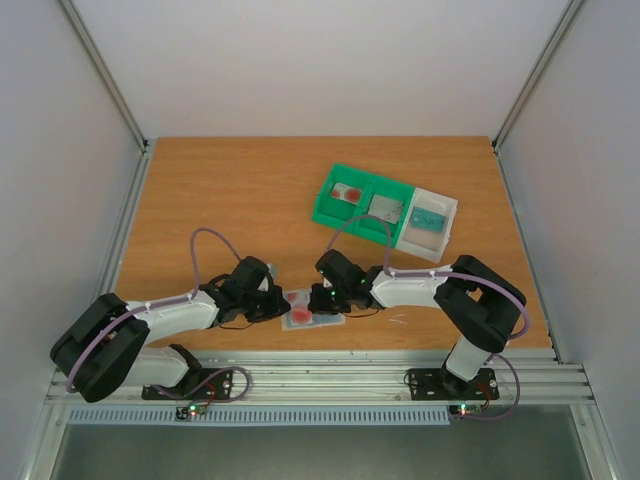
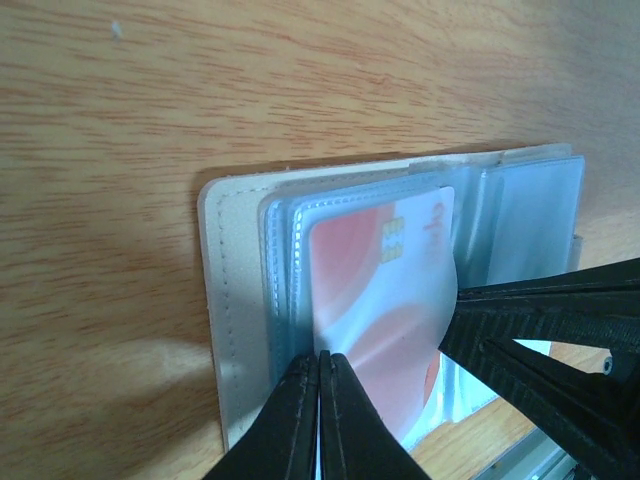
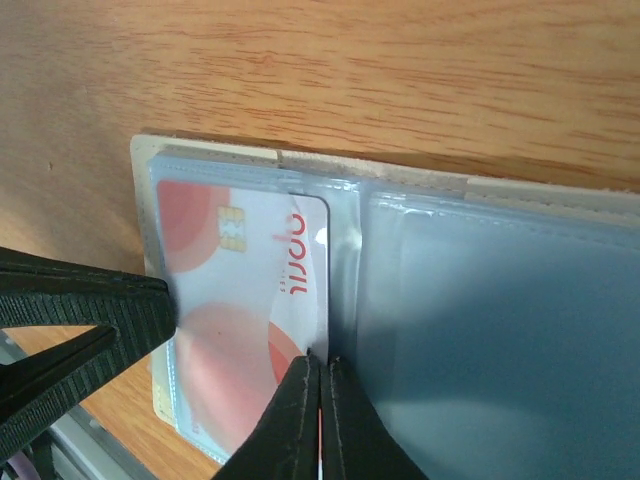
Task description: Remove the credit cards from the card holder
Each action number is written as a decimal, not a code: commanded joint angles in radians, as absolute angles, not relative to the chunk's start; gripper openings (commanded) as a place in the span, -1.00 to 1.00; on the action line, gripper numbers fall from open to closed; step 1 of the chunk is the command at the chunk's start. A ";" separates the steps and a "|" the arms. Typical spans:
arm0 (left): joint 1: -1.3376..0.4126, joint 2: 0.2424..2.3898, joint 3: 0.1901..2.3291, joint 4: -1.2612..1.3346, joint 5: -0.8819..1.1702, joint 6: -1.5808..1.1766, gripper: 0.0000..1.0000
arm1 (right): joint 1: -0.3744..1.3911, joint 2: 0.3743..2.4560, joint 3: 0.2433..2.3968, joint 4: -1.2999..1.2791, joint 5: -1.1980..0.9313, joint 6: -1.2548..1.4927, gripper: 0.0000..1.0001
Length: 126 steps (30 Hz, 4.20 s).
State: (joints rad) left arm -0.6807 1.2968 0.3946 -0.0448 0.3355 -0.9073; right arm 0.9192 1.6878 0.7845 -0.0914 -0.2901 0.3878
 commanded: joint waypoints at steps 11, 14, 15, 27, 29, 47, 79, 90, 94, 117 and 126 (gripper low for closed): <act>-0.683 1.329 0.367 -0.030 0.322 -0.893 -0.92 | 0.884 1.640 0.685 0.029 -0.312 0.424 -0.98; -0.683 1.336 0.367 -0.026 0.324 -0.893 -0.92 | 0.884 1.639 0.677 0.043 -0.319 0.430 -0.98; -0.683 1.339 0.369 -0.026 0.325 -0.893 -0.92 | 0.883 1.639 0.676 0.048 -0.322 0.432 -0.98; -0.683 1.336 0.363 -0.035 0.321 -0.893 -0.80 | 0.863 1.602 0.650 0.060 -0.331 0.448 -0.98; -0.683 1.337 0.364 -0.035 0.319 -0.893 -0.80 | 0.861 1.599 0.646 0.058 -0.331 0.449 -0.98; -0.684 1.361 0.361 -0.012 0.336 -0.891 -0.99 | 0.830 1.626 0.614 0.126 -0.373 0.465 -0.79; -0.683 1.354 0.360 -0.017 0.332 -0.893 -0.99 | 0.771 1.540 0.570 0.075 -0.369 0.430 -0.98; -0.683 1.320 0.372 -0.036 0.340 -0.902 -0.86 | 0.738 1.411 0.606 -0.142 -0.324 0.333 -0.98; -0.684 1.290 0.392 -0.058 0.361 -0.911 -0.55 | 0.738 1.343 0.634 -0.239 -0.305 0.284 -0.98; -0.685 0.925 0.470 -0.115 0.610 -0.904 0.28 | 0.739 1.110 0.740 -0.370 -0.784 0.017 -0.97; -0.684 0.919 0.393 0.172 0.738 -1.011 -0.21 | 0.738 1.110 0.726 -0.303 -0.861 0.042 -0.98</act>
State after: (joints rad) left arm -0.6811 0.9310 0.4324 -0.0368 0.6548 -0.9470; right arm 0.7403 1.1156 0.7155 -0.3424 -0.7986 0.0429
